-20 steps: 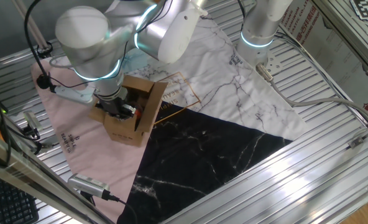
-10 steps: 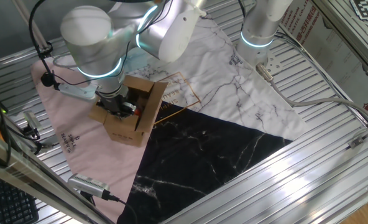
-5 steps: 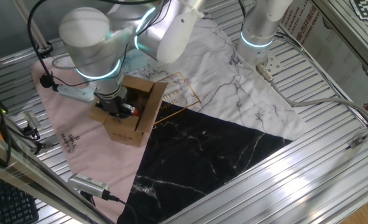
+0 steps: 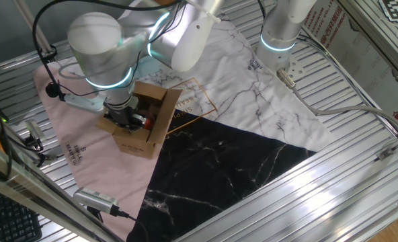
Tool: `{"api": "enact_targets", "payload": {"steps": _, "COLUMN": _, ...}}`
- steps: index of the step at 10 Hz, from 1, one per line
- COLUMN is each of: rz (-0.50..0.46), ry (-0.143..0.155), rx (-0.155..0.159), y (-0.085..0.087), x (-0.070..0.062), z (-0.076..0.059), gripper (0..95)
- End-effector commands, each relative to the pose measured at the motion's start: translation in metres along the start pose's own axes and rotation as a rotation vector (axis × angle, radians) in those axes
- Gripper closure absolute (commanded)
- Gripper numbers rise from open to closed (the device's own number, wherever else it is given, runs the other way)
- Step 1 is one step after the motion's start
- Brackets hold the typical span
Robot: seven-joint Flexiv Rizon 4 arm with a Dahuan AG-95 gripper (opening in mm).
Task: Cover the box
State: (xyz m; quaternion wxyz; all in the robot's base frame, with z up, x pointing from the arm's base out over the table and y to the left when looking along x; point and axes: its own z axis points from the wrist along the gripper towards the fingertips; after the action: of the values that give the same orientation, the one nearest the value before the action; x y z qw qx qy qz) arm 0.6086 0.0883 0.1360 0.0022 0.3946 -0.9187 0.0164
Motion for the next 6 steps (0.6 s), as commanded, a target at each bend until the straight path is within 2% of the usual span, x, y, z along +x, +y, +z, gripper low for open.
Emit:
{"api": "enact_targets", "payload": {"steps": 1, "rz": 0.001, "ry": 0.0, "rx": 0.001, "y": -0.0009, "x": -0.0009, "z": 0.0011, "gripper": 95.0}}
{"api": "enact_targets", "payload": {"steps": 6, "rz": -0.003, "ry": -0.004, "rx": 0.0, "y": -0.0032, "x": -0.0012, "z": 0.0037, "gripper": 95.0}}
